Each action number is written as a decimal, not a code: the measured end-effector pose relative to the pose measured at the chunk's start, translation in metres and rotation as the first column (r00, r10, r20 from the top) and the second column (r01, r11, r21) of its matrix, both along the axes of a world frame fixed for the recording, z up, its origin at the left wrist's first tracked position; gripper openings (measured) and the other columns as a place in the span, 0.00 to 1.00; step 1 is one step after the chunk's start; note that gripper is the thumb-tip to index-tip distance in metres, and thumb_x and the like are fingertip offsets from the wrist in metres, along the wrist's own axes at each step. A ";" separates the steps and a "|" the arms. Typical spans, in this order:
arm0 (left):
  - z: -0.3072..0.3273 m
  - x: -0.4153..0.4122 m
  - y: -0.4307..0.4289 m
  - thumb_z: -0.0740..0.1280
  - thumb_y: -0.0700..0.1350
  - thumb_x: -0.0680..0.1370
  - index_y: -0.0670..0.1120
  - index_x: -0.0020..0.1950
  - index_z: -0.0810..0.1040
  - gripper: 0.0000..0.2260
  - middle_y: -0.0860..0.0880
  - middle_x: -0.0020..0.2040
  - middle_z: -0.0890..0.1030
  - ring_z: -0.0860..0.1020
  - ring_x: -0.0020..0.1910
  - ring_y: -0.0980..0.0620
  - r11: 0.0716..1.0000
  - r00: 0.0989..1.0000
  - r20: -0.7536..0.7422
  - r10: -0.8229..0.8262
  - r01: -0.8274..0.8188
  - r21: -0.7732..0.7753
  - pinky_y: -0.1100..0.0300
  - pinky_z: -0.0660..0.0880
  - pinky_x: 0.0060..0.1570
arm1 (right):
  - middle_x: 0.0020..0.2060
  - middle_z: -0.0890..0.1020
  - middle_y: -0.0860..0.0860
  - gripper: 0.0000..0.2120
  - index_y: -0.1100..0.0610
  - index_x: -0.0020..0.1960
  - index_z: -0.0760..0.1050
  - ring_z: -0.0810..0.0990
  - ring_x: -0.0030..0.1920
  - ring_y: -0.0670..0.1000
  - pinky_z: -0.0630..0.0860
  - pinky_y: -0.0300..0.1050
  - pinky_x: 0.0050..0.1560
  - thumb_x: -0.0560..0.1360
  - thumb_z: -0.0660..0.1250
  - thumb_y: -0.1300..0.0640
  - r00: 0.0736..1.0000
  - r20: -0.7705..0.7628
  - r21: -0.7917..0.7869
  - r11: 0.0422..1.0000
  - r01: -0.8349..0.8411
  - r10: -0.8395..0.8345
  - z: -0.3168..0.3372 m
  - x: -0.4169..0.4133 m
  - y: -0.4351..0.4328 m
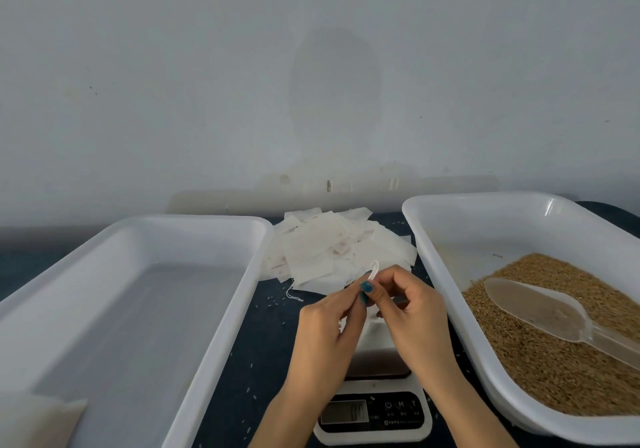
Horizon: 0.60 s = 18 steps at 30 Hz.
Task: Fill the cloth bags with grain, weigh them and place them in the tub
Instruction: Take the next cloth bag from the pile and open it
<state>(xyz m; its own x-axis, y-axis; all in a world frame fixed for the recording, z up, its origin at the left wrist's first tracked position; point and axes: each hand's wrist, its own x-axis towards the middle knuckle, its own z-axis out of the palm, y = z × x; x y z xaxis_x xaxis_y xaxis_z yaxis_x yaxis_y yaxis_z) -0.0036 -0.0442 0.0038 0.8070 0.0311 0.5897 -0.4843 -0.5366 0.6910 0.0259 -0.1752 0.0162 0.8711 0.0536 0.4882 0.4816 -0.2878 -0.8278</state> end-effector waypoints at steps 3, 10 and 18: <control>0.003 -0.001 -0.001 0.64 0.46 0.83 0.52 0.58 0.84 0.10 0.63 0.30 0.75 0.70 0.28 0.64 0.993 0.996 -0.063 -0.060 0.053 -0.106 0.74 0.62 0.30 | 0.37 0.82 0.39 0.12 0.46 0.43 0.78 0.83 0.40 0.44 0.82 0.48 0.42 0.72 0.63 0.38 0.999 0.032 -0.044 0.999 0.026 -0.025 0.000 0.000 -0.001; 0.005 0.001 0.001 0.62 0.54 0.81 0.56 0.45 0.84 0.12 0.41 0.29 0.72 0.62 0.28 0.55 0.957 0.982 -0.182 -0.058 0.002 -0.290 0.61 0.59 0.28 | 0.36 0.82 0.41 0.11 0.52 0.44 0.79 0.82 0.40 0.45 0.81 0.49 0.40 0.76 0.66 0.45 0.998 0.054 -0.149 0.989 0.023 -0.015 0.000 0.001 0.002; 0.005 0.001 0.017 0.75 0.36 0.73 0.44 0.50 0.87 0.07 0.54 0.33 0.82 0.72 0.28 0.63 0.906 0.914 0.174 0.366 -0.393 0.159 0.72 0.73 0.32 | 0.36 0.79 0.40 0.07 0.48 0.38 0.74 0.80 0.42 0.44 0.79 0.37 0.39 0.73 0.70 0.54 1.000 0.018 -0.231 0.973 -0.008 0.013 0.000 -0.007 0.007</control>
